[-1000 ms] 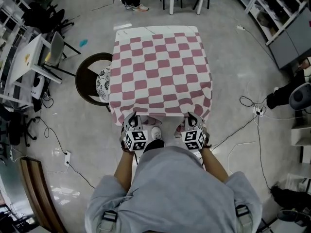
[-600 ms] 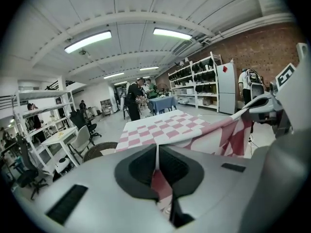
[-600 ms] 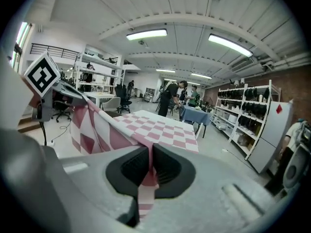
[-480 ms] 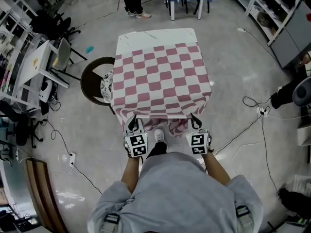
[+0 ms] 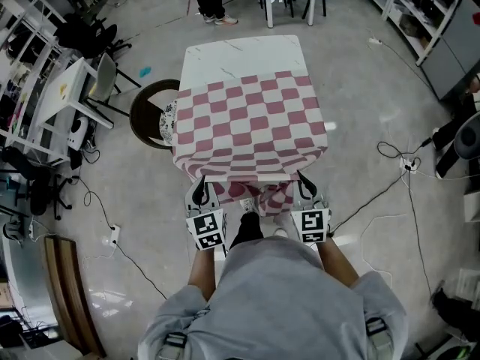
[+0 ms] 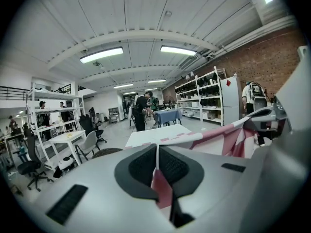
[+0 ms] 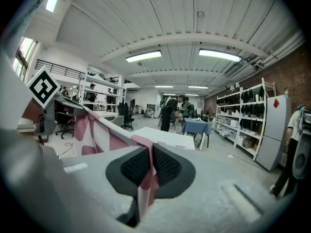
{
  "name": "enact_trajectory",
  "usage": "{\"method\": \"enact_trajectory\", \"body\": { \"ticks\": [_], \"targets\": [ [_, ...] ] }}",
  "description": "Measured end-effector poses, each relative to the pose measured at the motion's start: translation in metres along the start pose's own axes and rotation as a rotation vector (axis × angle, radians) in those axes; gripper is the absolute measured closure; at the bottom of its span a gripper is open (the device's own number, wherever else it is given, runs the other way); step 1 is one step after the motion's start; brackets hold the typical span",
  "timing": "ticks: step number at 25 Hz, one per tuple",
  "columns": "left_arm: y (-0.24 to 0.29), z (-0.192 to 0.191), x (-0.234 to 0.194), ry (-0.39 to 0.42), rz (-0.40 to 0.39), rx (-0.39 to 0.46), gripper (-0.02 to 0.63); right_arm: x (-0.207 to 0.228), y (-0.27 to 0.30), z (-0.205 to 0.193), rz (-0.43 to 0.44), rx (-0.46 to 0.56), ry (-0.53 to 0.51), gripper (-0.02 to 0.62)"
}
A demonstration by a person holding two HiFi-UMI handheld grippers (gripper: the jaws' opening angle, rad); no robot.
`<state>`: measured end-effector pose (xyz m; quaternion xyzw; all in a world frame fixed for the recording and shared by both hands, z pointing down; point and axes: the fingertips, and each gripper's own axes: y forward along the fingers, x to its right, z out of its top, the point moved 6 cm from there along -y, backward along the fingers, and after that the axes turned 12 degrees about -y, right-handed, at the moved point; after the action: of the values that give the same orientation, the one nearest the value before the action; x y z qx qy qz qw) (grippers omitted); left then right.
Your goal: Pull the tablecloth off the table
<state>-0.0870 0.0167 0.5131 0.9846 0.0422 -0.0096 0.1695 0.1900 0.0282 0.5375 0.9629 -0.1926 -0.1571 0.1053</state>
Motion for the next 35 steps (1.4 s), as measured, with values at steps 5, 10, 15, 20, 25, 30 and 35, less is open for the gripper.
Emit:
{"method": "enact_trajectory", "body": {
  "ticks": [5, 10, 15, 20, 25, 30, 35],
  "targets": [
    [-0.013, 0.022, 0.011, -0.037, 0.021, 0.025, 0.598, 0.016, -0.011, 0.021, 0.016, 0.036, 0.018, 0.586],
    [-0.065, 0.011, 0.018, -0.05, 0.018, 0.058, 0.598, 0.002, -0.062, 0.017, 0.007, 0.078, 0.021, 0.586],
    [-0.045, 0.051, 0.014, -0.053, 0.0, 0.109, 0.598, 0.021, -0.043, 0.049, 0.002, 0.141, 0.045, 0.586],
    [-0.089, 0.062, 0.029, -0.058, -0.044, 0.177, 0.598, 0.018, -0.097, 0.061, -0.028, 0.212, 0.081, 0.586],
    [-0.135, 0.067, 0.016, -0.061, -0.089, 0.238, 0.598, -0.01, -0.142, 0.082, -0.052, 0.275, 0.081, 0.586],
    [-0.154, 0.072, 0.004, -0.086, -0.129, 0.256, 0.598, -0.025, -0.158, 0.1, -0.09, 0.315, 0.103, 0.587],
    [-0.183, 0.084, -0.007, -0.09, -0.168, 0.29, 0.598, -0.039, -0.18, 0.121, -0.123, 0.351, 0.116, 0.586]
  ]
}}
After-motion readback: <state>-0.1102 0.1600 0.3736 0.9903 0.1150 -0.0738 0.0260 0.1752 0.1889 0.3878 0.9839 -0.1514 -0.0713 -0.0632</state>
